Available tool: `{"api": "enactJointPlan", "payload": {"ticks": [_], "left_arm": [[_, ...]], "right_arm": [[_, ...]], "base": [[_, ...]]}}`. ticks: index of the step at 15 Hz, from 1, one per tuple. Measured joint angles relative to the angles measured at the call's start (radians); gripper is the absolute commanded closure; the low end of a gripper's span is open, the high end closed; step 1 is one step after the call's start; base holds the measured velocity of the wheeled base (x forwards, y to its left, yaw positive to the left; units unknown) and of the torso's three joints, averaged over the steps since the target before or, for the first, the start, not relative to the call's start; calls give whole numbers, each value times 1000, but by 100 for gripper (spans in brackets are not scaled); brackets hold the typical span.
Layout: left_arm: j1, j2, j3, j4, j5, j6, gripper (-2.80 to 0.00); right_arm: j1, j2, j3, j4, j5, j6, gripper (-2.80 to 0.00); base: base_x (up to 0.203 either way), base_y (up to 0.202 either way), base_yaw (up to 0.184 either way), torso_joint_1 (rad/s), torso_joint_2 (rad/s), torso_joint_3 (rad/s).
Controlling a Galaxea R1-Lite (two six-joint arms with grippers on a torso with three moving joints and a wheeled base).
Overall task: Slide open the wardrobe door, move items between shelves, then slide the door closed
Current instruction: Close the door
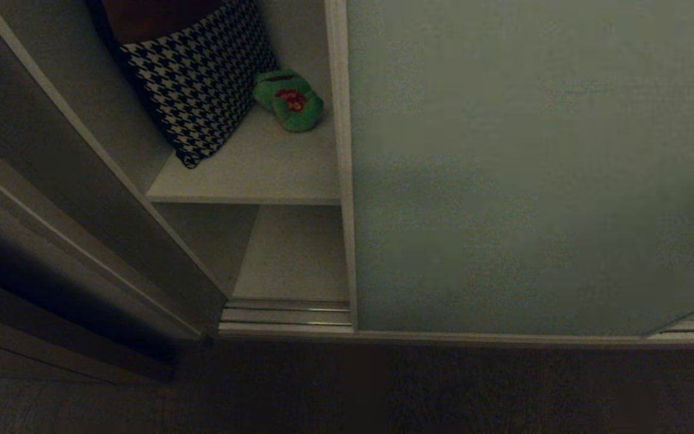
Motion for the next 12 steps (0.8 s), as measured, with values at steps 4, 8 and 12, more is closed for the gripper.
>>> {"api": "enactJointPlan", "payload": {"ticks": [4, 8, 12], "left_arm": [[0, 0, 0, 0, 0, 0, 0], [0, 0, 0, 0, 0, 0, 0], [0, 0, 0, 0, 0, 0, 0]], "right_arm": [[87, 75, -52, 94, 74, 4, 0], [158, 127, -58, 85, 75, 4, 0], [168, 170, -58, 20, 71, 5, 0]], "base": [[0, 0, 0, 0, 0, 0], [0, 0, 0, 0, 0, 0], [0, 0, 0, 0, 0, 0]]}}
